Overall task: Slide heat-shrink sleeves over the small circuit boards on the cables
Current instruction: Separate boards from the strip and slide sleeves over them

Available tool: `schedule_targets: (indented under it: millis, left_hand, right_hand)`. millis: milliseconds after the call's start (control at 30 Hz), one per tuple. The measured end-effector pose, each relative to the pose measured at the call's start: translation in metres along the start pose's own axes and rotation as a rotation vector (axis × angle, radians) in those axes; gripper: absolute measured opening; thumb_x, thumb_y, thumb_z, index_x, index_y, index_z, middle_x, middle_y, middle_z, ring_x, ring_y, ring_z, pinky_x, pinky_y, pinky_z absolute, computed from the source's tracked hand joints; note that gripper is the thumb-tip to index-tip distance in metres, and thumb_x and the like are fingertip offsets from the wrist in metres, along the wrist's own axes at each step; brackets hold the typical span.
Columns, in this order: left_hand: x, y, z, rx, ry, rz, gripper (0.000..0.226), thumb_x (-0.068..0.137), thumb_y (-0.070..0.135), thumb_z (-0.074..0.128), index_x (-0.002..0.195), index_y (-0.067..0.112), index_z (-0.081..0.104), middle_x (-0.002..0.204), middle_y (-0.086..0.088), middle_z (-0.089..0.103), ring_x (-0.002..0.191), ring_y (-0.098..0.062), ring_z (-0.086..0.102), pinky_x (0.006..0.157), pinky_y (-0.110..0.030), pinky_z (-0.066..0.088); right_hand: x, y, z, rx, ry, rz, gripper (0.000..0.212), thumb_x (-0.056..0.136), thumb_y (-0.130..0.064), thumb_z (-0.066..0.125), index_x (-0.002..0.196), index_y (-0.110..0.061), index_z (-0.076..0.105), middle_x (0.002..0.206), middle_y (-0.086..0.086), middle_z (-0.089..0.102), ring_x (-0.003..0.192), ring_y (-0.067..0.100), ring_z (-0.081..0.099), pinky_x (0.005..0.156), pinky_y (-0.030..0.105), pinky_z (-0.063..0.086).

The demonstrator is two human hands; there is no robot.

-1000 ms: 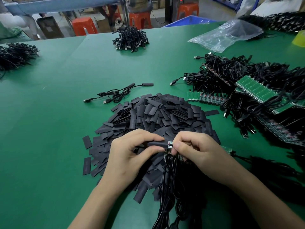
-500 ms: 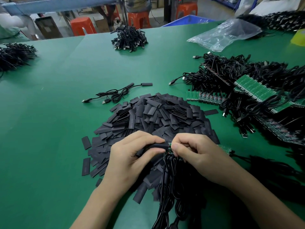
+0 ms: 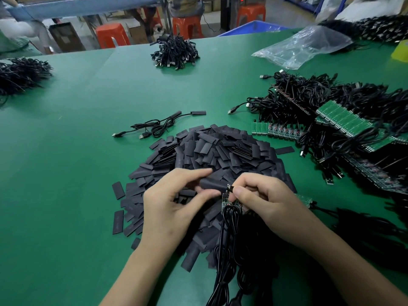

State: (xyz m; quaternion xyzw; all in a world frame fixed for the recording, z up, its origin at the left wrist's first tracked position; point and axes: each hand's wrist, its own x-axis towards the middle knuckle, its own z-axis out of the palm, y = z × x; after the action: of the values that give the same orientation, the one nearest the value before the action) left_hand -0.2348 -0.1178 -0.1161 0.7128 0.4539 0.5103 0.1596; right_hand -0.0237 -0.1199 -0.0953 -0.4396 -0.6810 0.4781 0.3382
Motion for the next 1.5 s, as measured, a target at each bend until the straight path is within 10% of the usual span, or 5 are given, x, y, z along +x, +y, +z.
schedule_targets:
  millis: [133,900,1133,1267,1500]
  left_hand:
    - [-0.003,0.002,0.003,-0.040,0.122,-0.072,0.033,0.078,0.029,0.087,0.108,0.019,0.077,0.089,0.012,0.073,0.081,-0.009,0.070,0.080,-0.015,0.050]
    - [-0.006,0.002,0.006,0.007,0.092,0.019,0.026,0.085,0.027,0.081,0.109,0.019,0.075,0.097,0.008,0.075,0.087,-0.006,0.071,0.082,-0.017,0.052]
    - [-0.007,0.009,0.014,-0.385,0.134,-0.359,0.015,0.088,0.026,0.078,0.102,0.030,0.081,0.087,0.001,0.079,0.081,-0.013,0.076,0.075,-0.019,0.057]
    - [-0.003,0.008,0.013,-0.665,0.151,-0.532,0.021,0.080,0.029,0.080,0.098,0.019,0.082,0.078,-0.007,0.077,0.073,-0.012,0.072,0.071,-0.020,0.057]
    - [-0.002,0.009,0.012,-0.573,0.094,-0.444,0.020,0.089,0.031,0.076,0.108,0.026,0.080,0.096,-0.002,0.079,0.082,-0.011,0.074,0.077,-0.018,0.056]
  right_hand:
    - [0.000,0.000,0.001,0.047,0.031,0.005,0.024,0.096,-0.039,0.052,0.084,-0.030,0.070,0.072,0.024,0.051,0.058,0.031,0.041,0.056,0.033,0.032]
    - [0.000,0.003,0.006,0.124,0.042,0.063,0.024,0.104,-0.019,0.057,0.085,-0.019,0.072,0.062,-0.007,0.055,0.052,-0.003,0.047,0.053,0.010,0.036]
    - [0.003,0.003,0.006,0.166,0.049,0.087,0.031,0.104,-0.024,0.057,0.077,-0.034,0.071,0.065,-0.008,0.060,0.079,0.022,0.067,0.080,0.036,0.053]
    - [0.003,0.001,0.001,0.257,-0.048,0.122,0.018,0.099,-0.031,0.061,0.086,-0.027,0.073,0.075,-0.005,0.069,0.080,0.005,0.067,0.078,0.017,0.051]
    - [0.004,0.009,-0.013,0.620,-0.058,0.169,0.022,0.082,-0.035,0.081,0.088,-0.014,0.076,0.078,0.001,0.071,0.065,0.010,0.065,0.064,0.020,0.055]
